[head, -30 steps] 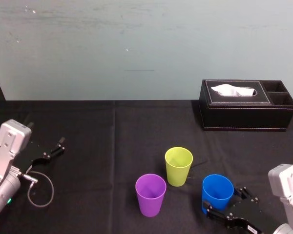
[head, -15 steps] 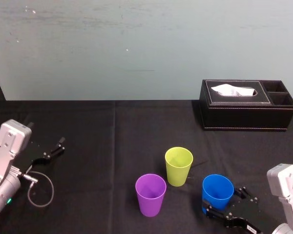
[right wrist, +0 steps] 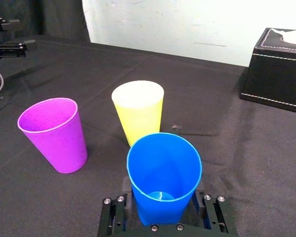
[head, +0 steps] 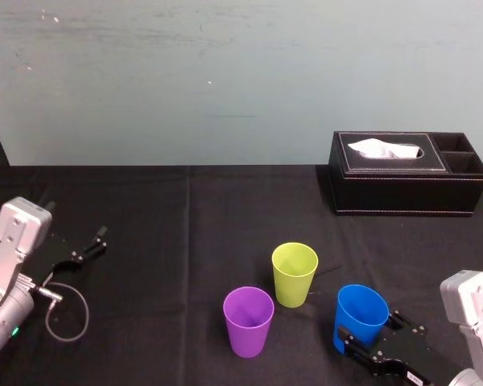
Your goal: Stack the three plastic cups sequentially using one hand.
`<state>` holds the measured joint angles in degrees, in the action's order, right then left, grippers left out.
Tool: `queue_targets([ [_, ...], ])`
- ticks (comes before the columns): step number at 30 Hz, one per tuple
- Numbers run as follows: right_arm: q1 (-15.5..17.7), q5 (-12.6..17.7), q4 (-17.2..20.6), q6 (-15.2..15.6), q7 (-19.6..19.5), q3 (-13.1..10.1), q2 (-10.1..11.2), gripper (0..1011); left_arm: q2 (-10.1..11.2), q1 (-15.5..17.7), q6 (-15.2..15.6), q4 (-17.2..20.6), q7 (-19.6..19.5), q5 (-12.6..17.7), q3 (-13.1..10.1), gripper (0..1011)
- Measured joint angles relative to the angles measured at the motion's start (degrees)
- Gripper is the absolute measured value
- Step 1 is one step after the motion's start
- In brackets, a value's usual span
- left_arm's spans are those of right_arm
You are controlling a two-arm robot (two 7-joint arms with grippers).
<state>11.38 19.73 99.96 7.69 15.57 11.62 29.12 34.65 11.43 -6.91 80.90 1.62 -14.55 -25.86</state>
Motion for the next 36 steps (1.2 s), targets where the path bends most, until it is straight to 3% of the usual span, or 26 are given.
queue_targets([
  [8, -0.3, -0.6, 0.8, 0.1, 0.6, -0.3, 0.0, 707, 0.0, 0.0, 0.0, 0.0, 0.0, 0.0, 0.0, 1000],
  [15, -3.3, -0.6, 2.6, 3.5, 2.2, -0.9, 0.7, 707, 0.0, 0.0, 0.0, 0.0, 0.0, 0.0, 0.0, 1000],
  [24, -11.4, 1.4, 3.2, 10.2, 4.8, 0.0, 1.8, 707, 0.0, 0.0, 0.0, 0.0, 0.0, 0.0, 0.0, 1000],
  [29, -17.3, 2.3, 0.7, 13.1, 5.6, 2.2, 1.2, 707, 0.0, 0.0, 0.0, 0.0, 0.0, 0.0, 0.0, 1000],
  [36, -23.6, 2.2, -3.6, 15.0, 6.4, 5.8, 0.1, 707, 0.0, 0.0, 0.0, 0.0, 0.0, 0.0, 0.0, 1000],
])
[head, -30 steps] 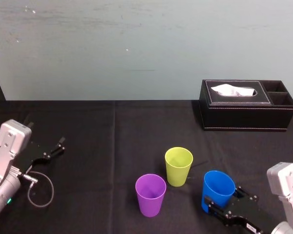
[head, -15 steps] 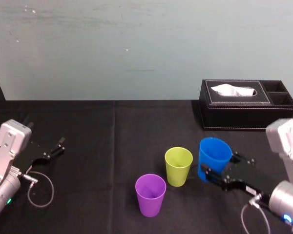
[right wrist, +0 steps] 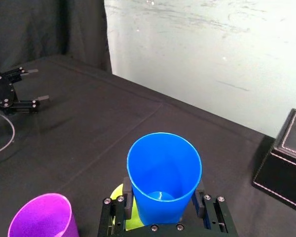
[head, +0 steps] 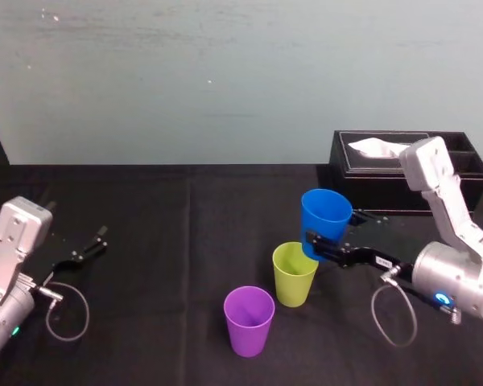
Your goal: Stack the three plastic cups sequentially using one hand.
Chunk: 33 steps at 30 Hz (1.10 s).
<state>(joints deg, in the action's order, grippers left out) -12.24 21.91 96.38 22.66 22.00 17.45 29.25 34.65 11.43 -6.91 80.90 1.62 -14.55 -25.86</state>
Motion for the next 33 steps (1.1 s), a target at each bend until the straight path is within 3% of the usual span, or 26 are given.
queue_targets([
  [8, -3.7, 0.1, -2.8, 0.5, 0.1, 2.9, -1.4, 707, 0.0, 0.0, 0.0, 0.0, 0.0, 0.0, 0.0, 1000],
  [17, -4.9, 0.0, -3.7, 0.6, 0.1, 4.8, -2.0, 707, 0.0, 0.0, 0.0, 0.0, 0.0, 0.0, 0.0, 1000],
  [33, -4.6, 0.1, -4.6, -0.2, -0.3, 5.3, -1.6, 707, 0.0, 0.0, 0.0, 0.0, 0.0, 0.0, 0.0, 1000],
])
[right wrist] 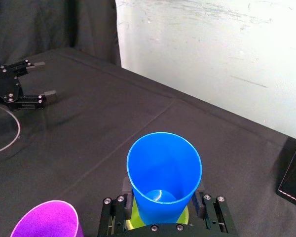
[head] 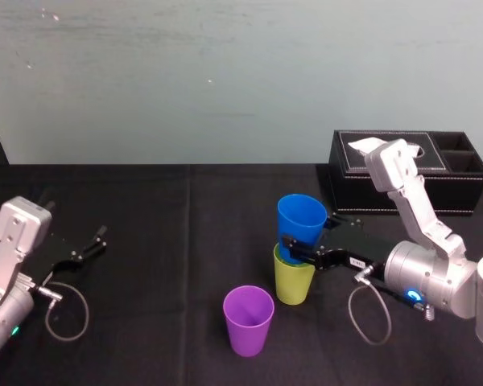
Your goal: Stack the three plastic cups sequentially using one hand.
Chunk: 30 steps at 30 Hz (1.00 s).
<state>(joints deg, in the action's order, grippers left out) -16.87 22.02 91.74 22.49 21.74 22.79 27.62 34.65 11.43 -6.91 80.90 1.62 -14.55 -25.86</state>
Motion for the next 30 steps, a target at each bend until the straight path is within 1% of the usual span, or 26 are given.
queue_targets([
  [15, 0.1, 0.4, -1.2, -0.7, 0.3, 0.7, -0.2, 707, 0.0, 0.0, 0.0, 0.0, 0.0, 0.0, 0.0, 1000],
  [24, 0.2, 0.1, -1.9, -1.2, 0.3, 1.3, -0.3, 707, 0.0, 0.0, 0.0, 0.0, 0.0, 0.0, 0.0, 1000],
  [30, 0.2, 0.1, -1.9, -1.2, 0.3, 1.3, -0.3, 707, 0.0, 0.0, 0.0, 0.0, 0.0, 0.0, 0.0, 1000],
])
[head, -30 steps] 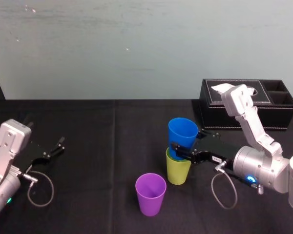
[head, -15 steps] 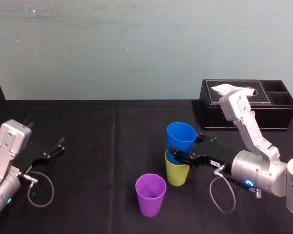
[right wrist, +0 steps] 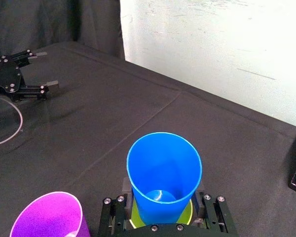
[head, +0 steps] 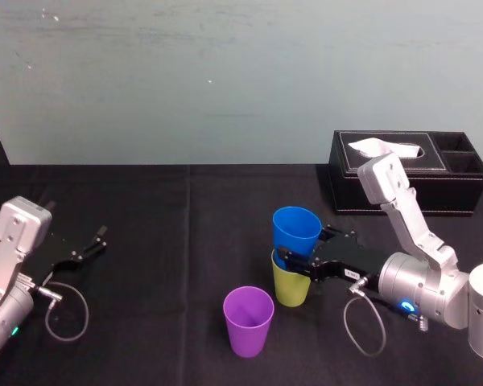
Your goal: Stack the three plastic cups sequentially using one hand.
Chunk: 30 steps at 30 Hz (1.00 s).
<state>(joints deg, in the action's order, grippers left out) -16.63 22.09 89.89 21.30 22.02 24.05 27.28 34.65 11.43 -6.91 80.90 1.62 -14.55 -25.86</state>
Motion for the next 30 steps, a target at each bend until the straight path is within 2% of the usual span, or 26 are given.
queue_targets([
  [3, 0.0, 0.0, 0.0, 0.0, 0.0, 0.0, 0.0, 708, 0.0, 0.0, 0.0, 0.0, 0.0, 0.0, 0.0, 1000],
  [5, 0.0, 0.0, 0.1, 0.0, 0.0, 0.0, 0.0, 744, 0.0, 0.0, 0.0, 0.0, 0.0, 0.0, 0.0, 1000],
  [9, 0.0, 0.0, 0.1, 0.0, 0.0, -0.1, 0.0, 869, 0.0, 0.0, 0.0, 0.0, 0.0, 0.0, 0.0, 1000],
  [15, -0.1, 0.0, 0.1, 0.1, 0.0, -0.1, 0.0, 997, 0.0, 0.0, 0.0, 0.0, 0.0, 0.0, 0.0, 1000],
  [27, -0.1, 0.1, 0.2, 0.1, 0.0, -0.1, 0.0, 1003, 0.0, 0.0, 0.0, 0.0, 0.0, 0.0, 0.0, 1000],
  [30, 0.2, 0.3, 0.7, -1.4, 0.3, -0.5, 0.2, 1003, 0.0, 0.0, 0.0, 0.0, 0.0, 0.0, 0.0, 1000],
])
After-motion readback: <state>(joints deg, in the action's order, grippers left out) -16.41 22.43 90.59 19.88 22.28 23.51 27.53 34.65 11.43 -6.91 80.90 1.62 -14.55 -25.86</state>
